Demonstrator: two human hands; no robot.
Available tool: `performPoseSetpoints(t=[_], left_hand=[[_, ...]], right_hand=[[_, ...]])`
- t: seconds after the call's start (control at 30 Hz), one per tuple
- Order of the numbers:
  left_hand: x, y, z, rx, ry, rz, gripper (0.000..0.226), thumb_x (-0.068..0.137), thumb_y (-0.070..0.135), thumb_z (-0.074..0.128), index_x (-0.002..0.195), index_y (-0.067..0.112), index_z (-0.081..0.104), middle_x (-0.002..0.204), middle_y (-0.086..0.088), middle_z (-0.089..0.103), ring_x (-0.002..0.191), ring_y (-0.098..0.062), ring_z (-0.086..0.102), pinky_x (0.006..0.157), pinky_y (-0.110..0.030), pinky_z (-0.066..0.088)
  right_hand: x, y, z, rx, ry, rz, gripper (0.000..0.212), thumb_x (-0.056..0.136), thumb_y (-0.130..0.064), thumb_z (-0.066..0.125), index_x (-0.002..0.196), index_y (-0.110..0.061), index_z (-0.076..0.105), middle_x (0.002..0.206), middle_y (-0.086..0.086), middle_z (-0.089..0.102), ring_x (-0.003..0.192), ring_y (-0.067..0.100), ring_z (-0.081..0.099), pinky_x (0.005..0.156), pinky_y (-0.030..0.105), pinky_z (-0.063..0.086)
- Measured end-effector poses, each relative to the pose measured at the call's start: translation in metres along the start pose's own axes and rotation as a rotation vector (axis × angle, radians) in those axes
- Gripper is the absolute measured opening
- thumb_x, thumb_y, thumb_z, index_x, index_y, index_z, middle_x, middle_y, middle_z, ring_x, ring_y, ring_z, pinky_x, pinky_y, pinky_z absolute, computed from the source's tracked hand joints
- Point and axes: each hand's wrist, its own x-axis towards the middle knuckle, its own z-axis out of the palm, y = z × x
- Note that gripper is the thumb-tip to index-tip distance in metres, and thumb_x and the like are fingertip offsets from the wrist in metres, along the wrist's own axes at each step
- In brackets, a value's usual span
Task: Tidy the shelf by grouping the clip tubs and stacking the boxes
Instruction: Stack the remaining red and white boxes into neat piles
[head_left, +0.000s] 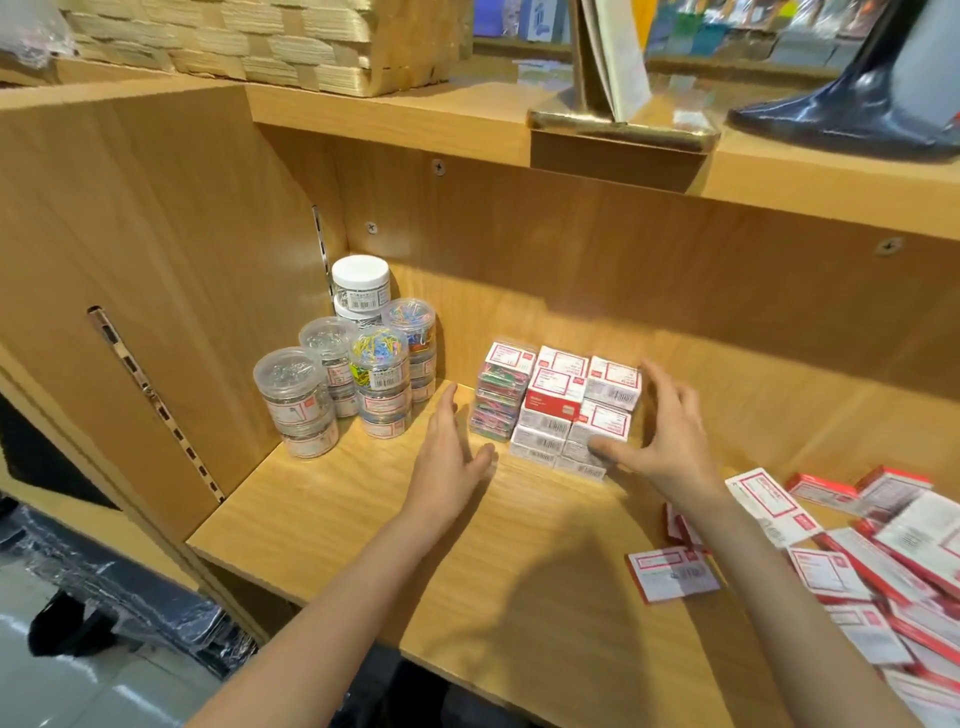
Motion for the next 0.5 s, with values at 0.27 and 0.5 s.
performPoseSetpoints(t=[0.27,0.5], left_hand=[[0.008,0.001,0.02,-0.172,-0.027,0.02,0.086,0.078,-0.003,0.062,0.14,0.038,0.019,0.12,0.002,0.058,0.089,-0.018,0.063,0.077,-0.03,0.055],[0.01,-0.005,0.019,-0.127,0.028,0.003,0.082,0.079,0.0,0.063,0.143,0.028,0.021,0.12,-0.001,0.057,0.092,-0.013,0.061,0.079,-0.02,0.05]], right_hand=[[-0.004,0.026,0.035,0.329,0.049,0.026,0.11,0.06,-0.012,0.079,0.139,-0.049,0.012,0.136,-0.007,0.046,0.128,0.016,0.042,0.104,0.049,0.038],[-0.001,0.024,0.038,0.337,0.039,0.026,0.107,0.06,-0.018,0.078,0.137,-0.053,0.012,0.13,-0.006,0.051,0.122,0.017,0.048,0.099,0.048,0.044]])
